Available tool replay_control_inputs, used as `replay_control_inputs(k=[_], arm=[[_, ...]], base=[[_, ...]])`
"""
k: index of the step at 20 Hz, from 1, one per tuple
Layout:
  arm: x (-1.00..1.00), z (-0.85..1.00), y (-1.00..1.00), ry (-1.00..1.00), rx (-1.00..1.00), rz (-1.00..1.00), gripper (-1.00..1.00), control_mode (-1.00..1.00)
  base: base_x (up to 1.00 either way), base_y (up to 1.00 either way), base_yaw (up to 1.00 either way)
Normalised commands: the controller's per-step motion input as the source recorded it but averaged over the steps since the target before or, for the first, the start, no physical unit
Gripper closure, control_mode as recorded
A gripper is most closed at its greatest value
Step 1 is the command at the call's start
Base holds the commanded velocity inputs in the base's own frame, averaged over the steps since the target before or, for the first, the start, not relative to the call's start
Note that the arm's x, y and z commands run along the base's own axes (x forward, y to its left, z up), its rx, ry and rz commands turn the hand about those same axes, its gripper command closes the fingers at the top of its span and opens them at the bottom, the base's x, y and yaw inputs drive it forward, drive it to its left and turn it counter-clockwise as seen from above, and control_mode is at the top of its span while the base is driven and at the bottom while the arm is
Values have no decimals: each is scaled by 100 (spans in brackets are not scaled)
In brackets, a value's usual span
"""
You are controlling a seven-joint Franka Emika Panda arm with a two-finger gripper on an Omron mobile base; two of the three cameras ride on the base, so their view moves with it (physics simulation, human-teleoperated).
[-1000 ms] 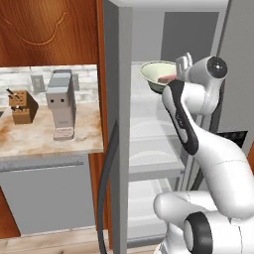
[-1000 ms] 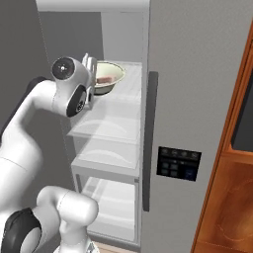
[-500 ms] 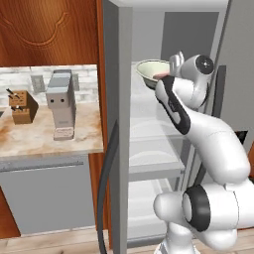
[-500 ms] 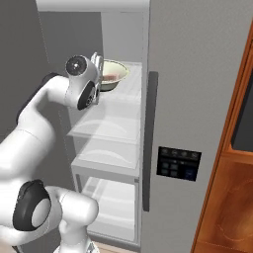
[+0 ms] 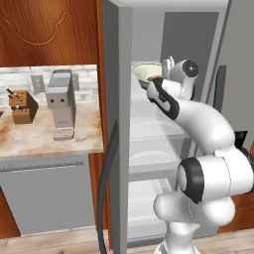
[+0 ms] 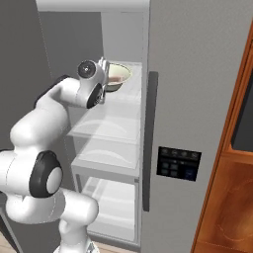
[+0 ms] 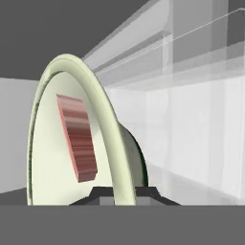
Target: Place one of the steaks on the plate and the other in the bowl. Then place the bowl in the fridge.
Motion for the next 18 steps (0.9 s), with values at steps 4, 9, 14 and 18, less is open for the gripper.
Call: replay_control_inputs(k=[4,9,14,18], arm=[[71,-24,0,0,0,0,100,-100],[65,-21,0,0,0,0,100,-100],[15,2,0,-2,0,0,100,-100],[7,10,1,-6,-1,0,100,-100]], base=[[0,0,0],[0,0,0],[0,0,0],[0,0,0]])
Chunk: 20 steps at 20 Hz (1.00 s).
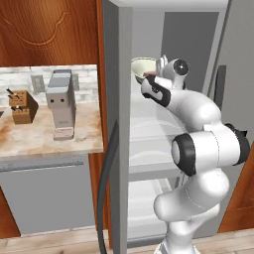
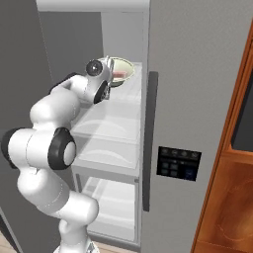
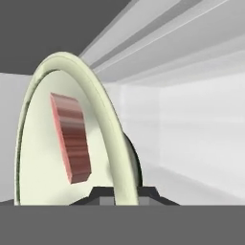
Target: Place one of the steaks on the plate and the other in the bowl. Then place the bowl in the fridge.
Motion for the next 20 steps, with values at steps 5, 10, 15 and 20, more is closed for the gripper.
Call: replay_control_inputs(k=[5,10,15,20], arm=[[31,0,5,-3,-3,0,-100,-100],[4,22,0,-13,0,0,-100,-100],[-11,75,0,-5,0,0,-100,-100],[-43,59,-1,1,0,0,-100,-100]], base=[[0,0,0],[0,0,0],[0,0,0],[0,0,0]])
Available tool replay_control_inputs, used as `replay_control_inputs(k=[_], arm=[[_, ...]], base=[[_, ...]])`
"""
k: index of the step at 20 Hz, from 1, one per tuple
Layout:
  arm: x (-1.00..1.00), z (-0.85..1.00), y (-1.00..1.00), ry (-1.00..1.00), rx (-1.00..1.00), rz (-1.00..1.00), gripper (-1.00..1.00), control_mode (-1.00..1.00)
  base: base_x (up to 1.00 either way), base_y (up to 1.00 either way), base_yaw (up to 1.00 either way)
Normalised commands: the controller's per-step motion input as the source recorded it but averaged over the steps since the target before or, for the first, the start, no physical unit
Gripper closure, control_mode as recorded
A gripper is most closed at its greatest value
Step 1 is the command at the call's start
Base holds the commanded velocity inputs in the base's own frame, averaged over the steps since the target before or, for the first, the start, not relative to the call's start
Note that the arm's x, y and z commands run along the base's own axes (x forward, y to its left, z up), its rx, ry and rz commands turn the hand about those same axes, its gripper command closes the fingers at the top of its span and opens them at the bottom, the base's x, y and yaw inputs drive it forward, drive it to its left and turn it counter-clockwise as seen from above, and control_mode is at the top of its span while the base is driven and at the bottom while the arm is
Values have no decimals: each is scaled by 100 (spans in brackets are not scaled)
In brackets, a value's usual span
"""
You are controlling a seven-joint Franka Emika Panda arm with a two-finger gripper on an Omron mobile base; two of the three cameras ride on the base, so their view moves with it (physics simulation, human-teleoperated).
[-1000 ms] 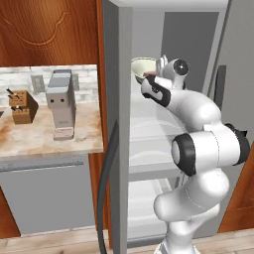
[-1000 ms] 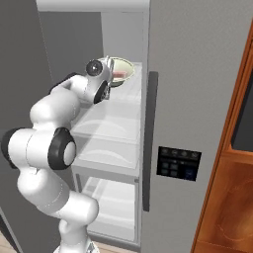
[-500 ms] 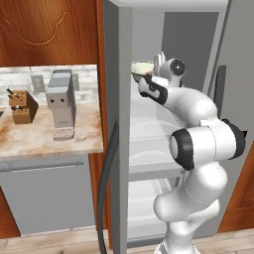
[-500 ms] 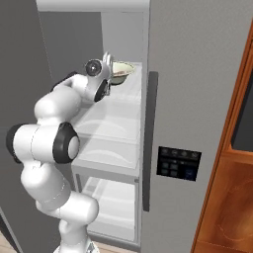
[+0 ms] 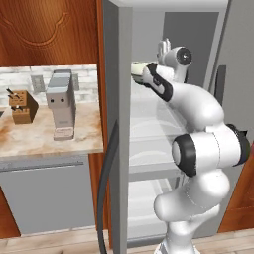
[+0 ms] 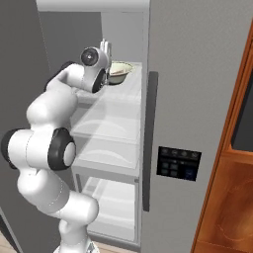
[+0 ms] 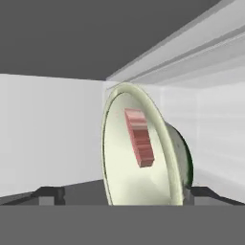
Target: Place one of the steaks on the plate and the other in the bowl. Then place the bowl in the fridge.
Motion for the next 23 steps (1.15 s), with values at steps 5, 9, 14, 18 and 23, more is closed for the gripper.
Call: replay_control_inputs(k=[5,9,14,18,23], arm=[[-96,29,-8,19,-2,0,-100,-100],[-100,2,-2,16,-3,1,-100,-100],[-100,-41,-4,8,0,9,-100,-100],[-100,-96,-10,0,0,11,-100,-100],[-100,-93,0,0,0,7,-100,-100]], base=[[0,0,0],[0,0,0],[0,0,0],[0,0,0],[0,0,0]])
